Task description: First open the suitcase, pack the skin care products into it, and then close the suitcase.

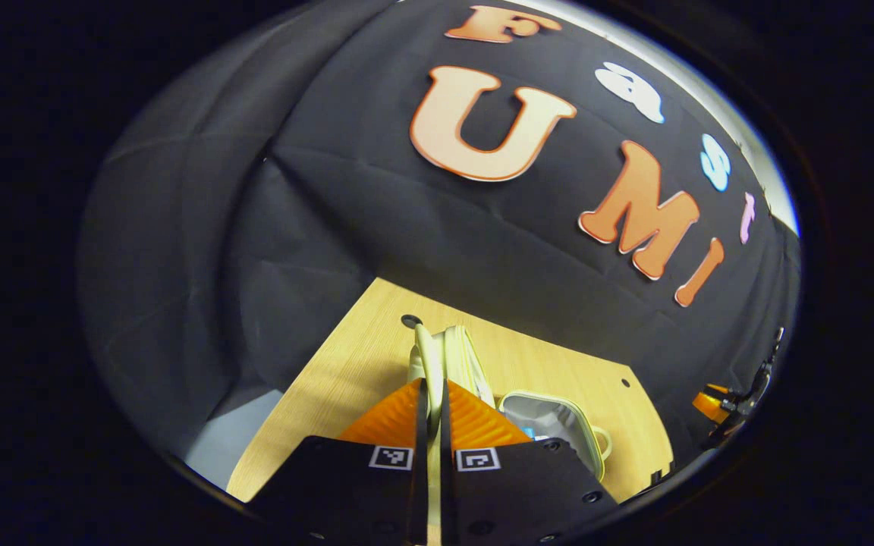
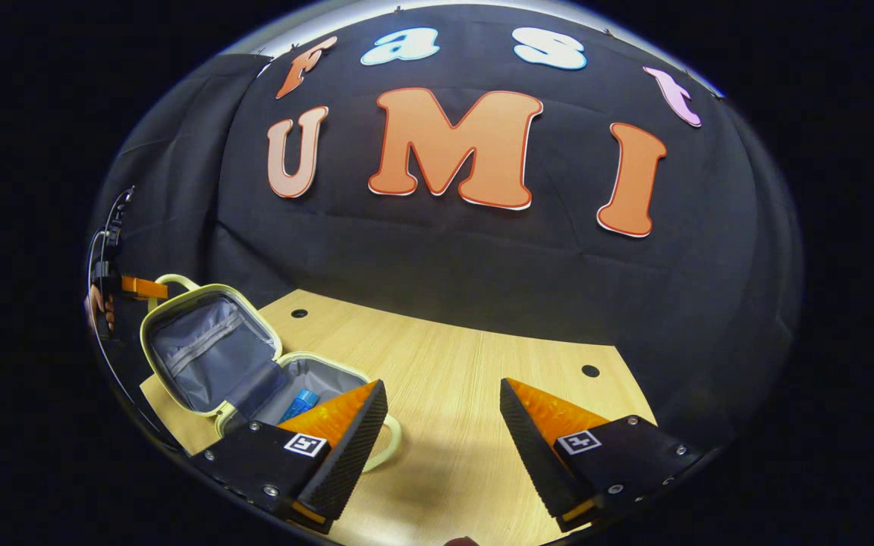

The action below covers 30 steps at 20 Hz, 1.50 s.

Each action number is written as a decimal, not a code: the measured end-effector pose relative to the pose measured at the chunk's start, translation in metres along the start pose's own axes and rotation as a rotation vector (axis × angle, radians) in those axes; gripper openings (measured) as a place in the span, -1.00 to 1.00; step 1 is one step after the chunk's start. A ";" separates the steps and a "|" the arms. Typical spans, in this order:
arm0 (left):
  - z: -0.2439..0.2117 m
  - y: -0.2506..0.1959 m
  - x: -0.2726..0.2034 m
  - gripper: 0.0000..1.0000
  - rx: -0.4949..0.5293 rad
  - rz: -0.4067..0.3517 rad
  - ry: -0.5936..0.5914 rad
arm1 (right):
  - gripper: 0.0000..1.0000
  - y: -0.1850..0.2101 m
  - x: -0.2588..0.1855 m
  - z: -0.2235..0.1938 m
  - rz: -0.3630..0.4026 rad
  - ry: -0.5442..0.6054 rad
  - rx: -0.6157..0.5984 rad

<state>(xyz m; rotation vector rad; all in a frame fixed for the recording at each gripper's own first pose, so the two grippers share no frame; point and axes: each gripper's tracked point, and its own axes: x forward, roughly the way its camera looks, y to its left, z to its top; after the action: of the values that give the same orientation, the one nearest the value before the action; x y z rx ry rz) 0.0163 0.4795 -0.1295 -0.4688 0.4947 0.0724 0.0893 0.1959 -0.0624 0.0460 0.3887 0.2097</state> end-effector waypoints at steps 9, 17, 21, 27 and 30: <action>0.014 -0.139 -0.022 -0.87 0.145 -0.087 -0.054 | 0.92 -0.044 -0.009 -0.005 0.007 -0.047 0.007; -0.019 -0.253 -0.015 -0.89 0.188 -0.187 -0.031 | 0.92 -0.072 -0.013 -0.018 0.044 -0.059 0.023; -0.044 -0.294 -0.003 -0.86 0.185 -0.222 0.005 | 0.92 -0.089 -0.021 -0.030 0.054 -0.055 0.037; -0.098 -0.344 0.012 -0.86 0.215 -0.267 0.111 | 0.92 -0.102 -0.030 -0.043 0.075 -0.039 0.069; -0.124 -0.363 0.023 -0.86 0.281 -0.262 0.164 | 0.92 -0.101 -0.032 -0.052 0.085 -0.027 0.050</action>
<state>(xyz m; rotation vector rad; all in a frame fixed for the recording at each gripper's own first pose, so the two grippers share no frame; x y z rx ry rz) 0.0468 0.0986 -0.0856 -0.2613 0.5901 -0.2863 0.0603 0.0904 -0.1067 0.1142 0.3652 0.2831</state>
